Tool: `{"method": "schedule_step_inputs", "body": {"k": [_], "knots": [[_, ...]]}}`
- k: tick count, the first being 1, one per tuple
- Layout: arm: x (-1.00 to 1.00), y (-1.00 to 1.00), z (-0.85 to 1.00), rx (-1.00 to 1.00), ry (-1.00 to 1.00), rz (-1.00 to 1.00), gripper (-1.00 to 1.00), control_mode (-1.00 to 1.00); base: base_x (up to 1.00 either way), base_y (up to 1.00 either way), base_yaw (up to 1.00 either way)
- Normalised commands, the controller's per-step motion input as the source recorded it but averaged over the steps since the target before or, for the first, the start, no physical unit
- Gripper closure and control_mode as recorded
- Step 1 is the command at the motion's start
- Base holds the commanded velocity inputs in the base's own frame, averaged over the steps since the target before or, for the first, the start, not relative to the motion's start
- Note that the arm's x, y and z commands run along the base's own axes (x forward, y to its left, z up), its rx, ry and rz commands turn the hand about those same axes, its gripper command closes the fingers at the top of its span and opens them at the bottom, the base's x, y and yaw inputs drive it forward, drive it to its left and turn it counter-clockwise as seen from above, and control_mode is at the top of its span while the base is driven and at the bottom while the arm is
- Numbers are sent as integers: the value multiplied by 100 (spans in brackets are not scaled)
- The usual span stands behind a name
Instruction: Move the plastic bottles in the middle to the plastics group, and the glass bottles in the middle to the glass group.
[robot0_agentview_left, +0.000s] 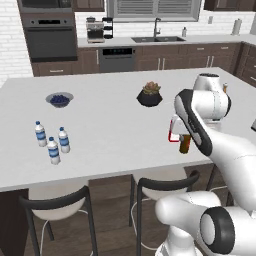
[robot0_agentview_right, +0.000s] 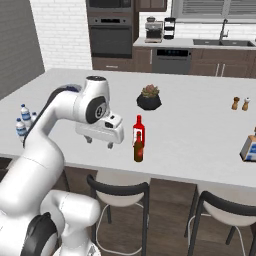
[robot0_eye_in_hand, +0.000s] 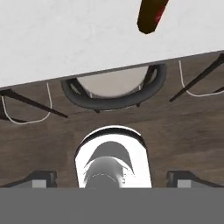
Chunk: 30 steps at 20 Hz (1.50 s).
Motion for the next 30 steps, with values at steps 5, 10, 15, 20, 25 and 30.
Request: {"method": "schedule_step_inputs", "body": {"k": [5,10,15,20,25,30], "knots": [[9,-68,49,-13,-22,-20,-100,-100,0,0,0],[20,-64,21,-15,-22,-19,-100,-100,0,0,0],[6,-2,-4,0,-5,-2,-100,-100,0,0,0],[15,3,-18,0,-1,3,-100,-100,0,0,0],[21,12,-11,0,-5,10,-100,-100,0,0,0],[26,11,-19,0,0,24,-100,-100,0,0,0]]}}
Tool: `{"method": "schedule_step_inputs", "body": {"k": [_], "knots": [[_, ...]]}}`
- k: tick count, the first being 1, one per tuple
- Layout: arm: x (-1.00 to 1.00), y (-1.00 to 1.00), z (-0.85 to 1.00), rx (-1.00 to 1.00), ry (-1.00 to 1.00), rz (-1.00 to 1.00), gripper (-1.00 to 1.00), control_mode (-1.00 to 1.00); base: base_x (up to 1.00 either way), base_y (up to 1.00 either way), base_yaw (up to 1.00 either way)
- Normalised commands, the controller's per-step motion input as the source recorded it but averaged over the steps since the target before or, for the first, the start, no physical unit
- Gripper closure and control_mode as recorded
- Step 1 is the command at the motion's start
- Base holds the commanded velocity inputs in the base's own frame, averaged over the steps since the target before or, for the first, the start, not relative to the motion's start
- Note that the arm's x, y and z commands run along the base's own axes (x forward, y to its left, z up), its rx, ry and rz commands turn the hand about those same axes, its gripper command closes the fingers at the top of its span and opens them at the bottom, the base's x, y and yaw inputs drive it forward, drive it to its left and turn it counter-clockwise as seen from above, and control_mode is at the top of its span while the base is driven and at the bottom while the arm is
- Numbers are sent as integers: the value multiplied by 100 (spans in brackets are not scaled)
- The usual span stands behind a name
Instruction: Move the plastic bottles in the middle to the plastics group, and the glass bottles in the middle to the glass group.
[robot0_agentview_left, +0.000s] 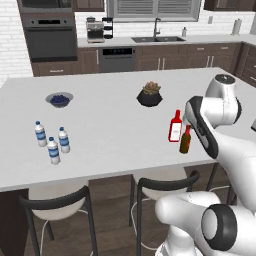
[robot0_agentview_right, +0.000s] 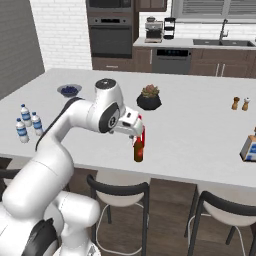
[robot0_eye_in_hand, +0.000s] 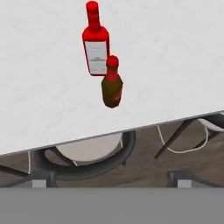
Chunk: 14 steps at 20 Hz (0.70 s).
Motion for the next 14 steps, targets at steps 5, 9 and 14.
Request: {"method": "schedule_step_inputs", "body": {"k": [5,9,14], "knots": [[33,-1,-32,0,3,19,-100,-100,0,0,0],[9,-11,-21,-1,0,0,-100,-100,0,0,0],[28,0,-24,-3,0,0,-100,-100,0,0,0]]}}
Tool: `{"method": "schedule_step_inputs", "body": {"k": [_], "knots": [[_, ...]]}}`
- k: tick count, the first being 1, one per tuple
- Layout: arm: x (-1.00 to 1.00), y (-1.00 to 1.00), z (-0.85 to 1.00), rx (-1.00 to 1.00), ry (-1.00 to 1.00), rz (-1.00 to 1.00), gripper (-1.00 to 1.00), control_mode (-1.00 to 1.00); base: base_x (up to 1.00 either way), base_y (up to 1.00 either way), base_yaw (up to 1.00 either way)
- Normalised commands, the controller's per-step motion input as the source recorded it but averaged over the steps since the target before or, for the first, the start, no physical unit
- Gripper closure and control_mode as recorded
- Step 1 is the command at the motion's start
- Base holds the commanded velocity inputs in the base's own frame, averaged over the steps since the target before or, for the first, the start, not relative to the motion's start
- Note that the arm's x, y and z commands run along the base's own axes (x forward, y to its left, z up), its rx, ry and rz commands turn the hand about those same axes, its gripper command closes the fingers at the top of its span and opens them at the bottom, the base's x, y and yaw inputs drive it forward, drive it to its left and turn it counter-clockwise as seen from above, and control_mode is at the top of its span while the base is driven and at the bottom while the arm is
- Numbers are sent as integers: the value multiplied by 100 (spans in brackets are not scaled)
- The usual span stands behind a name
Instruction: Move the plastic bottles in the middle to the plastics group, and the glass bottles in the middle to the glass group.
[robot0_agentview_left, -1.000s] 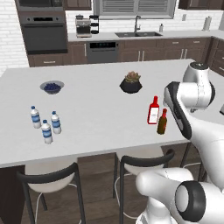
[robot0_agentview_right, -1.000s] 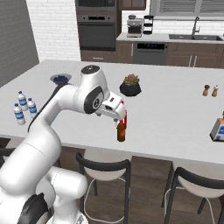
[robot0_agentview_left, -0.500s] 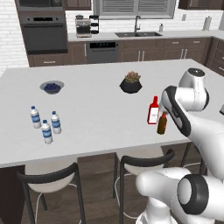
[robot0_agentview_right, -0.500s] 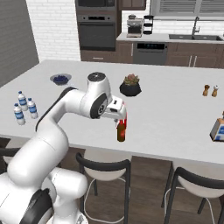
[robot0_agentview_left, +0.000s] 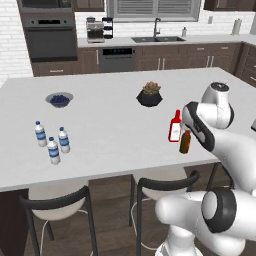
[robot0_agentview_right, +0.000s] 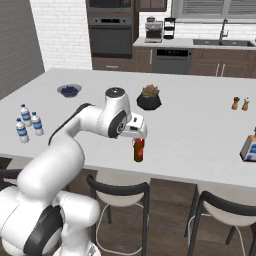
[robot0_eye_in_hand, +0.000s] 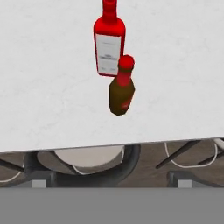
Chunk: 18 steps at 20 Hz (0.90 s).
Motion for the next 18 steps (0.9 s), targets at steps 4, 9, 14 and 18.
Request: {"method": "schedule_step_inputs", "body": {"k": [4,9,14,18], "knots": [[38,0,-11,-2,0,0,-100,-100,0,0,0],[42,-2,-2,-1,0,-1,-100,-100,0,0,0],[25,-5,0,0,0,0,-100,-100,0,0,0],[3,-16,-11,0,0,0,-100,-100,0,0,0]]}}
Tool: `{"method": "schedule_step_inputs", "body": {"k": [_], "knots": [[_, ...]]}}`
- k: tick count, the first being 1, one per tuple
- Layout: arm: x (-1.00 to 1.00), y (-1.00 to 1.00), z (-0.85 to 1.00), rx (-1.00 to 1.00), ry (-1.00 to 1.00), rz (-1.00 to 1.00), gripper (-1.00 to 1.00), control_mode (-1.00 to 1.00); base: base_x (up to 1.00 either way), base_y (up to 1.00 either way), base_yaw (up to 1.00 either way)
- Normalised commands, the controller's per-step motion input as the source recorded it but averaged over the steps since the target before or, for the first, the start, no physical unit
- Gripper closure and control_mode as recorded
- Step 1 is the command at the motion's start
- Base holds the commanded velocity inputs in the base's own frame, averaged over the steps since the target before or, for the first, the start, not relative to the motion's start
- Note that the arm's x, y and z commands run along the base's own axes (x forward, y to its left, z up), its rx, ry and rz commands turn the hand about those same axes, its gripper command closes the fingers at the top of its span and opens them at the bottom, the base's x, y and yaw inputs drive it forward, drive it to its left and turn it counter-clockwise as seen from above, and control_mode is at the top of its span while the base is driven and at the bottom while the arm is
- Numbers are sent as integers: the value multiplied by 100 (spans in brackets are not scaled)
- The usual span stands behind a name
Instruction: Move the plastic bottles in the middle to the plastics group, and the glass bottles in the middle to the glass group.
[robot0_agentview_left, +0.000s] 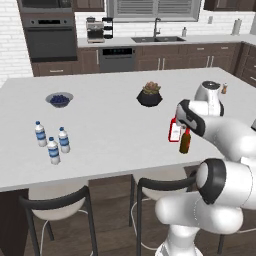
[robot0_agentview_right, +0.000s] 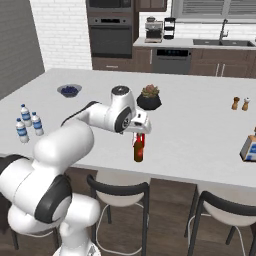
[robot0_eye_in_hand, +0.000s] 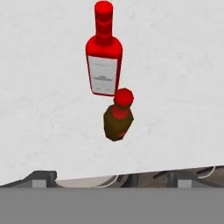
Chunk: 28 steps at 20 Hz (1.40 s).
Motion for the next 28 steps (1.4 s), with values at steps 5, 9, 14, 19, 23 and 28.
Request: {"method": "schedule_step_inputs", "body": {"k": [5,9,14,19,23,28], "knots": [[15,-15,-27,0,0,0,-100,-100,0,0,0],[19,-14,-36,0,1,0,-100,-100,0,0,0],[31,0,-12,0,0,0,-100,-100,0,0,0],[17,0,0,0,0,0,-100,-100,0,0,0],[5,0,0,0,0,0,-100,-100,0,0,0],[0,0,-5,0,0,0,-100,-100,0,0,0]]}}
